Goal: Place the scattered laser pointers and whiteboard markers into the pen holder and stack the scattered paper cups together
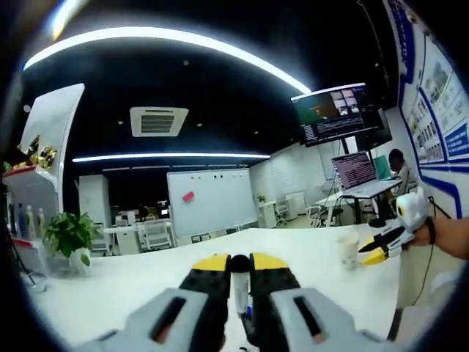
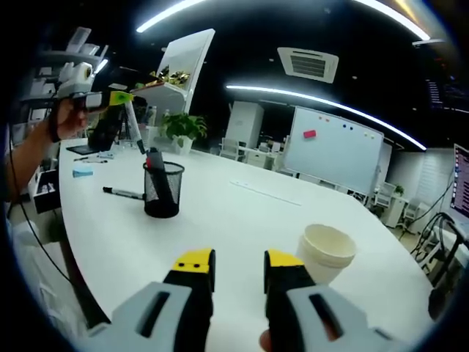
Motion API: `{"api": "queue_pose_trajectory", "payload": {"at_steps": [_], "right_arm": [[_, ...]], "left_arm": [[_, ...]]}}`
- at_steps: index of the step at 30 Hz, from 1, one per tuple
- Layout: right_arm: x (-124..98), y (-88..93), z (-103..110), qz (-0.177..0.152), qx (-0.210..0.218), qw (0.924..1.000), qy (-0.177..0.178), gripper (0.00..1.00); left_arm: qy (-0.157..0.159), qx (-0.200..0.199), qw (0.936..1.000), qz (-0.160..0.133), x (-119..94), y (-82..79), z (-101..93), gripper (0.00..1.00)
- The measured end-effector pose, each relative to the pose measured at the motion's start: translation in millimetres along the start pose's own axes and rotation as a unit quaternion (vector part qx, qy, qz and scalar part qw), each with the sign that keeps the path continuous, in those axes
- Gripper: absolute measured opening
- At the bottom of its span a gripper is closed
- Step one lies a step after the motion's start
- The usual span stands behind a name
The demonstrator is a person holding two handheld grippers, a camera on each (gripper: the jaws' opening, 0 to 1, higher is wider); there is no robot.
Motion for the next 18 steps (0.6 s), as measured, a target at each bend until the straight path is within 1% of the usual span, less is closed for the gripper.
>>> {"api": "queue_pose_trajectory", "payload": {"at_steps": [7,13,18], "right_arm": [[1,2.3,2,0.000,0.002,1.0000,-0.003,0.27],[1,1.2,2,-0.003,0.003,1.0000,-0.002,0.27],[0,4.1,2,-0.001,0.005,1.0000,0.000,0.27]], "left_arm": [[0.010,0.008,0.9999,-0.008,5,-4.5,-5.5,0.11],[0.022,0.007,0.9997,-0.010,11,-5.4,-10.9,0.11],[0.027,0.008,0.9995,-0.014,15,-7.9,-13.5,0.11]]}}
Point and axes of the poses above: the point that each gripper's makers call its tool centre point, and the gripper's own axes: x roughly forward along the fingers, z roughly to its left, y roughly out of its underside, the point moved 6 cm from there along -x, roughly backward along the fingers, and after that the axes turned 15 degrees about -x, right-handed, at the moved point
